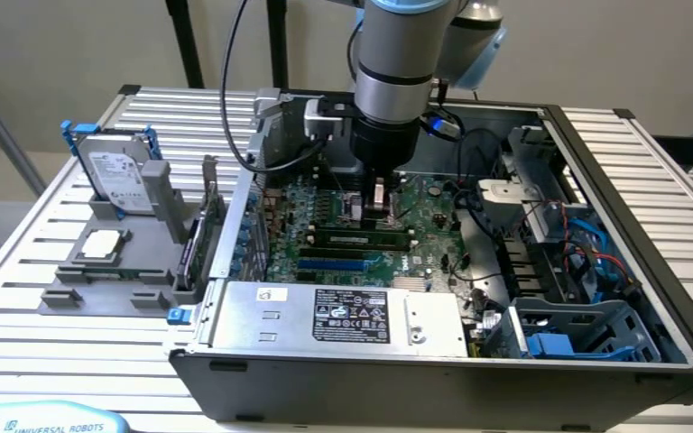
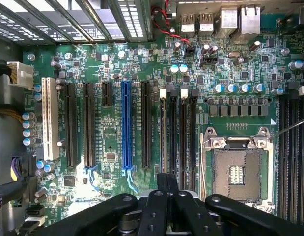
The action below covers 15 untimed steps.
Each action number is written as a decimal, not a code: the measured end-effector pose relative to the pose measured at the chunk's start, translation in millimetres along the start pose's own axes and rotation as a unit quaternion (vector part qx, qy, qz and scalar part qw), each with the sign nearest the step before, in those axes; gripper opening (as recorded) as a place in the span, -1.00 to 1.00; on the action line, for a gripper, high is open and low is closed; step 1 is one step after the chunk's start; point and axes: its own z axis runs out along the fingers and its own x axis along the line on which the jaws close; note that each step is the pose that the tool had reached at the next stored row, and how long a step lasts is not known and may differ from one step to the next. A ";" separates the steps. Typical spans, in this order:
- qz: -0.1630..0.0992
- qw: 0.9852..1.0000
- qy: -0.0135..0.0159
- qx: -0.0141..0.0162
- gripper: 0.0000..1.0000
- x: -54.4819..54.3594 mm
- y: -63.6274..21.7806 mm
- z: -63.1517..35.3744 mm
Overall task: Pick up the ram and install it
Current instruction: 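Insert the ram into the slot, then press down the ram until it locks into place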
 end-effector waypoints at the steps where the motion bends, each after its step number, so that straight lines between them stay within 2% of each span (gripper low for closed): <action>1: 0.000 1.000 0.000 0.000 -0.79 0.0 0.0 0.0; 15: 0.000 1.000 0.000 0.000 -0.79 0.0 0.1 -0.1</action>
